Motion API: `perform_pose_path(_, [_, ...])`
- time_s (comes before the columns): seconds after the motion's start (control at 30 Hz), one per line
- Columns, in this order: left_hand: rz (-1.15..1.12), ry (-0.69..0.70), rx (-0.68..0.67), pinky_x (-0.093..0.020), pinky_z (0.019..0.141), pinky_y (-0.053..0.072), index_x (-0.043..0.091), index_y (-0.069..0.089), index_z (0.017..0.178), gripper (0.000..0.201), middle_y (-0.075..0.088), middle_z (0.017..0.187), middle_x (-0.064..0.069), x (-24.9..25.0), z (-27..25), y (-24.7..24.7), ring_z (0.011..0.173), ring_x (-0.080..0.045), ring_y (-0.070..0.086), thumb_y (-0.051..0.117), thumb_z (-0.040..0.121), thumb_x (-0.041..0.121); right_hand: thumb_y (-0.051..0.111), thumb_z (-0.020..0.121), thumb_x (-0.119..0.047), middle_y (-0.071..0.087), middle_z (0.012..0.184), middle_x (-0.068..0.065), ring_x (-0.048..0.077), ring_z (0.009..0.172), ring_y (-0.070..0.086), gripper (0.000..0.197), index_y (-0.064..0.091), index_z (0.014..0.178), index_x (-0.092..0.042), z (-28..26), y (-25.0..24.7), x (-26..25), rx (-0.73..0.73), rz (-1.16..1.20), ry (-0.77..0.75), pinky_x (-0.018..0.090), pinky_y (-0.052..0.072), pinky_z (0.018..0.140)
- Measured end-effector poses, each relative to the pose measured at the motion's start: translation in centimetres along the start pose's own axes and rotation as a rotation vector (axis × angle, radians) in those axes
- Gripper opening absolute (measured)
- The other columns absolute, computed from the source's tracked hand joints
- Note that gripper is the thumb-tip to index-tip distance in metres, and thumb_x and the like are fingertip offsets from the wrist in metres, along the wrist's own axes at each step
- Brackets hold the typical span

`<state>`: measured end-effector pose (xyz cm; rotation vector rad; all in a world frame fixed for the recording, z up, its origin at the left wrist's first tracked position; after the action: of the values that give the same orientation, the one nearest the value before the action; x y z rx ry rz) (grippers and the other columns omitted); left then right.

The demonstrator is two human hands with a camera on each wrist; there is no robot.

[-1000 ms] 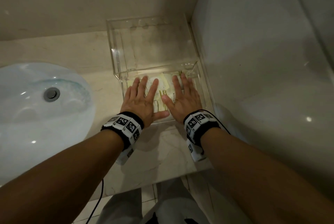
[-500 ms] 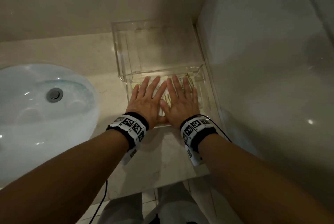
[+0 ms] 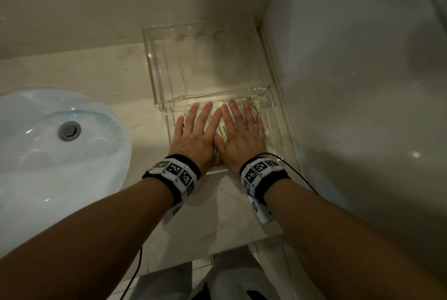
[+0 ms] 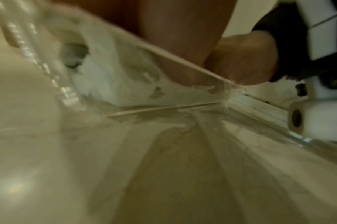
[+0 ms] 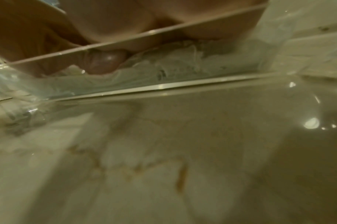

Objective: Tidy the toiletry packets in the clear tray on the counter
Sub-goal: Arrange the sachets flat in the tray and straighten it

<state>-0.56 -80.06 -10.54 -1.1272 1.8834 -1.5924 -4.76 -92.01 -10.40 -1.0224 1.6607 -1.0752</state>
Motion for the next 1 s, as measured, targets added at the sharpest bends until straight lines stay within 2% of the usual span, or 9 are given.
perform_pose_path(0.23, [-0.032, 0.015, -0.036, -0.052, 0.119, 0.001, 0.025, -0.008, 0.157, 0.11, -0.01, 0.166, -0.004, 0.0, 0.0, -0.2, 0.151, -0.03, -0.012, 0.044, 0.077, 0.08, 0.029, 0.096, -0.059, -0.01, 0.165, -0.006, 0.021, 0.151, -0.017, 0.072, 0.002, 0.156, -0.03, -0.1, -0.3, 0.4, -0.043, 0.026, -0.009, 0.052, -0.003, 0.121])
perform_pose_path(0.4, [0.037, 0.063, -0.011, -0.052, 0.119, -0.006, 0.021, -0.01, 0.157, 0.114, -0.012, 0.165, -0.005, 0.6, -0.2, -1.2, 0.15, -0.03, -0.016, 0.034, 0.075, 0.086, 0.028, 0.093, -0.065, -0.011, 0.165, -0.004, 0.023, 0.15, -0.019, 0.077, 0.005, 0.156, -0.028, -1.0, -1.6, 1.4, 0.087, 0.058, 0.091, 0.05, -0.006, 0.121])
perform_pose_path(0.57, [0.049, 0.06, -0.036, -0.051, 0.12, -0.004, 0.024, -0.013, 0.157, 0.116, -0.014, 0.165, -0.003, 0.8, 0.2, -0.9, 0.15, -0.029, -0.017, 0.02, 0.067, 0.091, 0.027, 0.094, -0.063, -0.015, 0.165, -0.004, 0.023, 0.15, -0.019, 0.074, 0.0, 0.156, -0.032, 0.0, -1.4, 2.1, 0.043, 0.033, 0.045, 0.048, -0.003, 0.122])
perform_pose_path(0.63, [0.028, 0.053, -0.041, -0.052, 0.12, 0.0, 0.025, -0.012, 0.157, 0.117, -0.012, 0.165, -0.002, 0.7, 0.4, -0.5, 0.15, -0.028, -0.014, 0.017, 0.066, 0.093, 0.023, 0.093, -0.064, -0.011, 0.165, -0.003, 0.023, 0.151, -0.016, 0.073, 0.001, 0.156, -0.032, 0.3, -0.5, 2.4, 0.021, 0.054, 0.032, 0.048, 0.003, 0.123])
perform_pose_path(0.73, [0.003, 0.052, -0.012, -0.051, 0.121, 0.006, 0.026, -0.004, 0.158, 0.116, -0.003, 0.166, -0.002, 0.6, 0.5, -0.1, 0.151, -0.029, -0.006, 0.025, 0.068, 0.093, 0.016, 0.089, -0.066, -0.004, 0.166, -0.002, 0.023, 0.152, -0.011, 0.076, 0.004, 0.156, -0.031, 0.5, 0.3, 2.6, 0.028, 0.057, 0.047, 0.047, 0.007, 0.123])
perform_pose_path(0.83, [-0.015, 0.053, 0.025, -0.051, 0.12, 0.01, 0.025, 0.004, 0.158, 0.113, 0.004, 0.166, -0.003, 0.6, 0.5, 0.0, 0.151, -0.03, 0.0, 0.033, 0.07, 0.09, 0.017, 0.089, -0.065, -0.002, 0.166, -0.002, 0.023, 0.152, -0.009, 0.076, 0.005, 0.156, -0.031, 0.6, 0.2, 2.5, 0.037, 0.044, 0.063, 0.046, 0.007, 0.123])
perform_pose_path(1.0, [-0.011, 0.043, 0.017, -0.051, 0.12, 0.01, 0.025, 0.003, 0.158, 0.114, 0.004, 0.166, -0.003, 0.7, 0.6, -0.1, 0.152, -0.029, -0.001, 0.024, 0.068, 0.092, 0.017, 0.09, -0.065, -0.001, 0.166, -0.002, 0.024, 0.152, -0.008, 0.075, 0.006, 0.156, -0.031, 0.7, 0.2, 2.4, 0.035, 0.01, 0.069, 0.047, 0.009, 0.122])
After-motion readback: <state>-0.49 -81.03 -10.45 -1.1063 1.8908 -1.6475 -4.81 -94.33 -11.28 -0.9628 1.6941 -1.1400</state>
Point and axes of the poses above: each hand's wrist, its own z-axis towards the middle knuckle, its own y-axis out of the palm, x = y × z, the point moved 3 cm from there along z, towards the middle knuckle
